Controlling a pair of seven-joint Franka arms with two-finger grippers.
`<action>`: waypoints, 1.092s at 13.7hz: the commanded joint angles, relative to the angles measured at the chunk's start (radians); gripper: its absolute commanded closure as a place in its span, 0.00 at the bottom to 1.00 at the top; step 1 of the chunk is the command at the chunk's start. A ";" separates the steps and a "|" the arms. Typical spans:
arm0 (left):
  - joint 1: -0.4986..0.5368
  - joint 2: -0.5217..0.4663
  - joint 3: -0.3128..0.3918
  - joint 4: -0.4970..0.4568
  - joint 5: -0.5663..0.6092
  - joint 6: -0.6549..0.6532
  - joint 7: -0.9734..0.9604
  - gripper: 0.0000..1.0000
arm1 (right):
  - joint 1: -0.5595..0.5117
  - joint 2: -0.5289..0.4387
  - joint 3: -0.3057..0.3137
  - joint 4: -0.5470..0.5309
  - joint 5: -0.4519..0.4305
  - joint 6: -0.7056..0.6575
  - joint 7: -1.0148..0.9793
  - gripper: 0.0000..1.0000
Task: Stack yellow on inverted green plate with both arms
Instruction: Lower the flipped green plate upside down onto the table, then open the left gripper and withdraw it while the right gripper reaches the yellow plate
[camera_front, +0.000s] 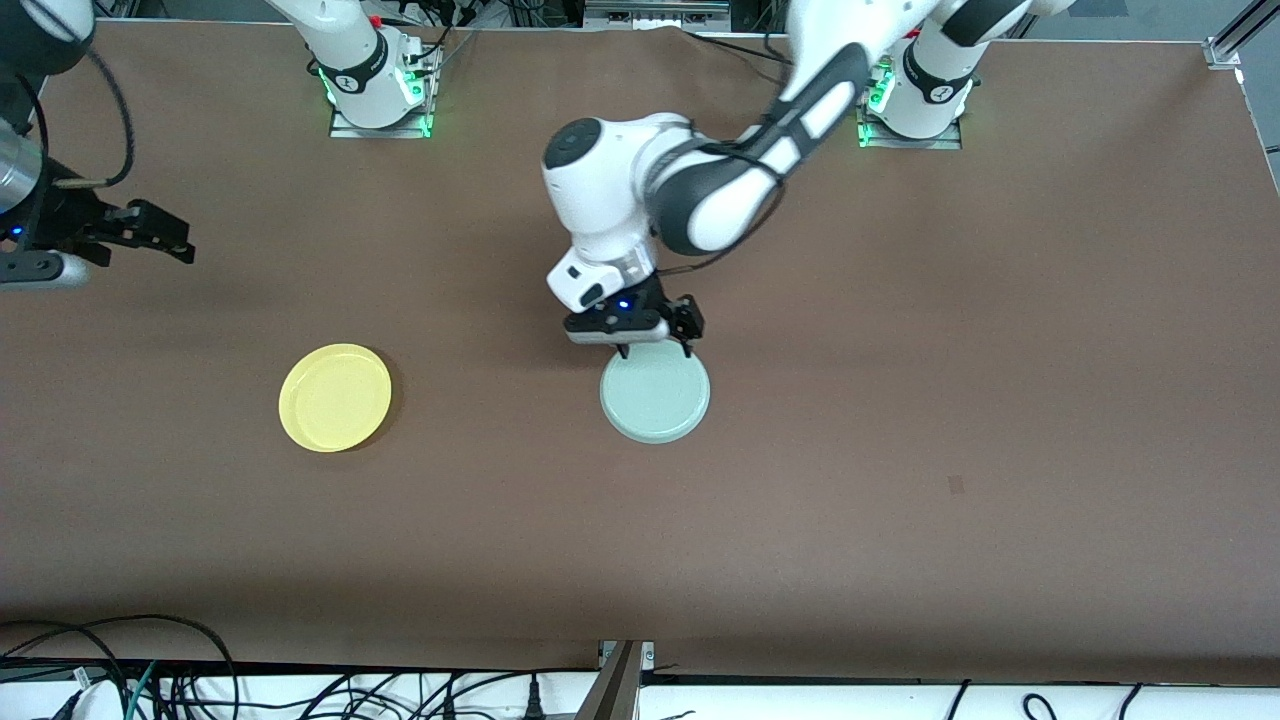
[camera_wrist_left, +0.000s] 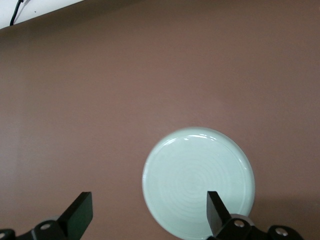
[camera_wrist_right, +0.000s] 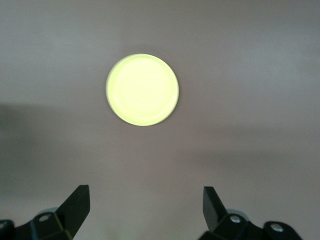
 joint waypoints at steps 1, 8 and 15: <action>0.135 -0.109 -0.003 -0.052 -0.157 0.006 0.165 0.00 | -0.039 0.078 -0.008 0.018 0.006 -0.001 0.004 0.00; 0.397 -0.319 0.150 -0.164 -0.521 -0.043 0.523 0.00 | -0.094 0.331 -0.010 -0.075 0.164 0.356 -0.030 0.00; 0.586 -0.453 0.229 -0.187 -0.605 -0.204 0.793 0.00 | -0.094 0.476 0.001 -0.237 0.354 0.766 -0.052 0.06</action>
